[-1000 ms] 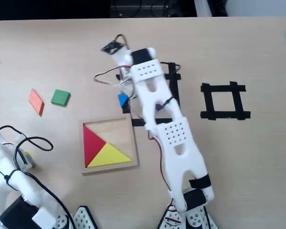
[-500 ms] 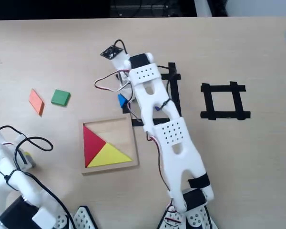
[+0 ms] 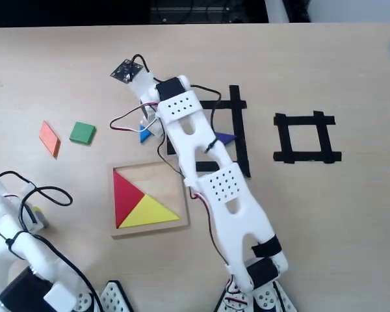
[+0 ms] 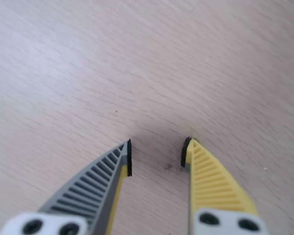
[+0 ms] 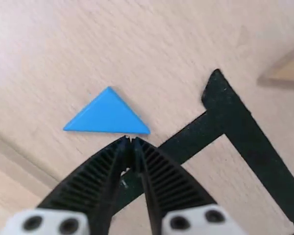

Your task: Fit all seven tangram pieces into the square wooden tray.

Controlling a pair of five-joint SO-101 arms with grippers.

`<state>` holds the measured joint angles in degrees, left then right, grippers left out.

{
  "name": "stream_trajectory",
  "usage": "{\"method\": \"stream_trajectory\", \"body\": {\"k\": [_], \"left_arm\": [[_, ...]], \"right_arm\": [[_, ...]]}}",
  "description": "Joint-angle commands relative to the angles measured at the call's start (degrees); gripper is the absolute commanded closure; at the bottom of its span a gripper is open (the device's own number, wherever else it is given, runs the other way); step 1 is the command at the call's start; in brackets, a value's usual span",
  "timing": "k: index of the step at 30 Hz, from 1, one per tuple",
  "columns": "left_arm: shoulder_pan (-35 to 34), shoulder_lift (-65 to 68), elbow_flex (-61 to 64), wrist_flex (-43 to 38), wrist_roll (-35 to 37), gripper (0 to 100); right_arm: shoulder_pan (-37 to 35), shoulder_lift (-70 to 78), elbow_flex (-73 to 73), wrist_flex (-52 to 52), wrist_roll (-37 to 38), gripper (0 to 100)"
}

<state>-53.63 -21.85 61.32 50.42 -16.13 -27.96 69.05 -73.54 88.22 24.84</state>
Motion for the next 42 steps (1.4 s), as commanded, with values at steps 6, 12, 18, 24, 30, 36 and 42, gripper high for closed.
{"method": "stream_trajectory", "body": {"k": [6, 12, 18, 24, 30, 36, 42], "left_arm": [[0.31, 0.09, -0.22, -0.62, -0.35, 80], [0.31, 0.09, -0.22, -0.62, -0.35, 80], [0.31, 0.09, -0.22, -0.62, -0.35, 80], [0.31, 0.09, -0.22, -0.62, -0.35, 80], [0.31, 0.09, -0.22, -0.62, -0.35, 80], [0.31, 0.09, -0.22, -0.62, -0.35, 80], [0.31, 0.09, -0.22, -0.62, -0.35, 80]], "right_arm": [[1.41, -0.4, -2.42, -0.26, 0.44, 98.7], [1.32, 2.95, -3.21, -5.36, 0.44, 98.7], [1.32, 2.86, -5.32, -6.15, 0.44, 98.7], [0.79, 3.3, -7.16, -8.97, 0.53, 98.5], [-1.85, 3.38, -6.99, -8.44, 5.54, 98.6], [-6.77, 3.3, -3.91, -8.44, 10.64, 98.6], [-7.21, 2.33, -5.67, -6.33, 11.34, 98.6]]}}
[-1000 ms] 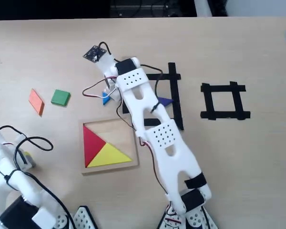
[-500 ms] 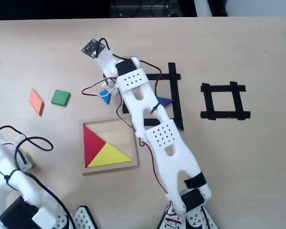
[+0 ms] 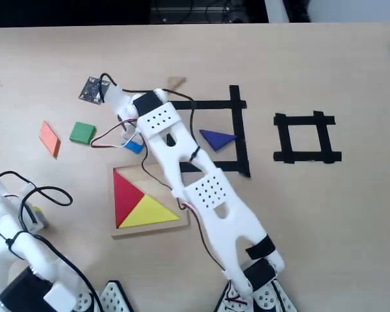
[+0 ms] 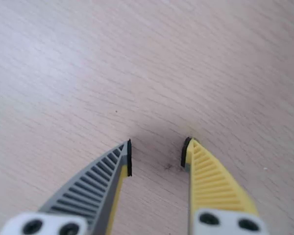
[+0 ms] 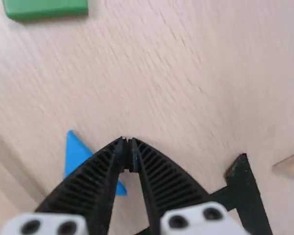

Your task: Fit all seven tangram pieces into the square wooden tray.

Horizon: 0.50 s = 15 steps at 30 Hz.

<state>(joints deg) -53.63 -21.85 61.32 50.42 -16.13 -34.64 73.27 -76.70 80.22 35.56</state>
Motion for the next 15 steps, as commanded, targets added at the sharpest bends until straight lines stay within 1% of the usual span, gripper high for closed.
{"method": "stream_trajectory", "body": {"k": [1, 7, 10, 12, 15], "left_arm": [[0.31, 0.09, -0.22, -0.62, -0.35, 80], [0.4, 0.09, -0.22, -0.62, -0.35, 80], [0.31, 0.09, -0.22, -0.62, -0.35, 80], [0.31, 0.09, -0.22, -0.62, -0.35, 80], [0.31, 0.09, -0.22, -0.62, -0.35, 80]], "right_arm": [[-0.26, -2.15, -4.0, 3.25, 0.62, 98.6], [0.79, -2.15, -18.86, 14.33, 0.53, 98.6], [0.97, -3.3, -18.95, 19.16, 0.53, 98.1], [1.05, -3.21, -17.27, 21.01, 0.35, 93.7], [1.93, -1.54, -14.9, 20.48, -0.18, 82.1]]}}
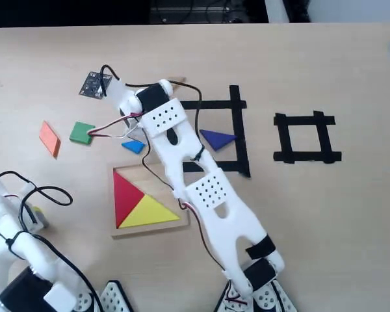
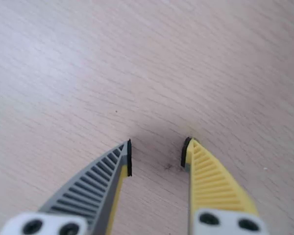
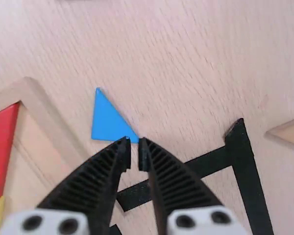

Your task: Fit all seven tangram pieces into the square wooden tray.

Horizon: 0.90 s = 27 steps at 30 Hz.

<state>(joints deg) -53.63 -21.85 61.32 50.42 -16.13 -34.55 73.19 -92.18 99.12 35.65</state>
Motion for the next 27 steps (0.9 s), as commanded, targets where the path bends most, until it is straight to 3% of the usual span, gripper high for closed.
{"method": "stream_trajectory", "body": {"k": [1, 6, 10, 20, 27], "left_arm": [[0.31, 0.09, -0.22, -0.62, -0.35, 80], [0.4, 0.09, -0.22, -0.62, -0.35, 80], [0.48, 0.09, -0.22, -0.62, -0.35, 80], [0.84, -0.09, -0.22, -0.53, -0.35, 80], [10.51, -2.02, -8.4, 2.81, -0.35, 80]], "right_arm": [[1.85, -0.92, 0.92, 1.41, 0.7, 78.8], [1.49, 0.22, 0.57, 1.49, 11.96, 75.3], [-0.35, 0.57, 1.19, 1.76, 16.44, 75.2], [-6.15, -2.59, 9.36, 2.2, 14.59, 75.4], [-1.85, -30.37, 32.92, 2.2, 12.48, 75.5]]}}
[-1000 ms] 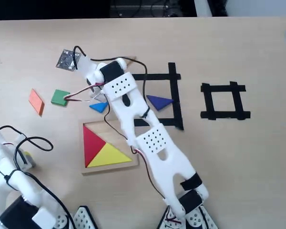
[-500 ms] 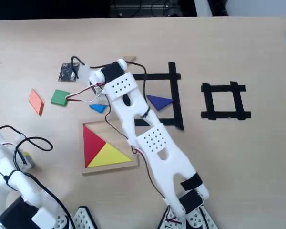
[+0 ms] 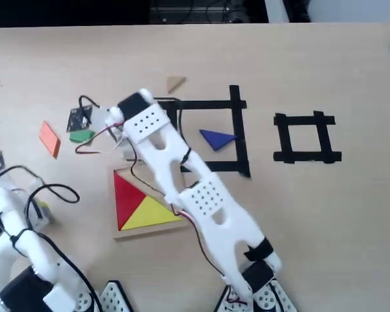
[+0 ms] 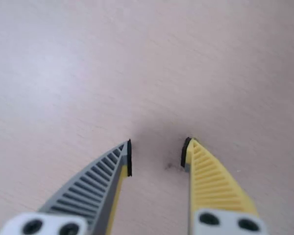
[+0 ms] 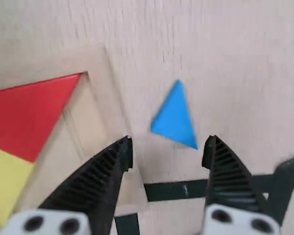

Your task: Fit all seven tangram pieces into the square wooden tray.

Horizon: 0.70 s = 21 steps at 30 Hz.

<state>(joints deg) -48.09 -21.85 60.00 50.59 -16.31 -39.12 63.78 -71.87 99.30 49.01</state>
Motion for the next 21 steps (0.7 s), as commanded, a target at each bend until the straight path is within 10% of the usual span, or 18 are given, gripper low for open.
{"method": "stream_trajectory", "body": {"k": [1, 11, 21], "left_arm": [[6.29, -3.08, -8.92, 4.13, -0.18, 80], [25.8, -17.41, -18.59, 9.58, -5.63, 80], [42.95, -3.08, -29.85, 11.6, -19.43, 80]], "right_arm": [[3.16, -26.42, 17.54, 1.93, -0.88, 75.5], [17.58, -69.85, 49.71, 0.79, -0.97, 75.5], [33.93, -83.91, 73.54, -8.62, -10.2, 75.5]]}}
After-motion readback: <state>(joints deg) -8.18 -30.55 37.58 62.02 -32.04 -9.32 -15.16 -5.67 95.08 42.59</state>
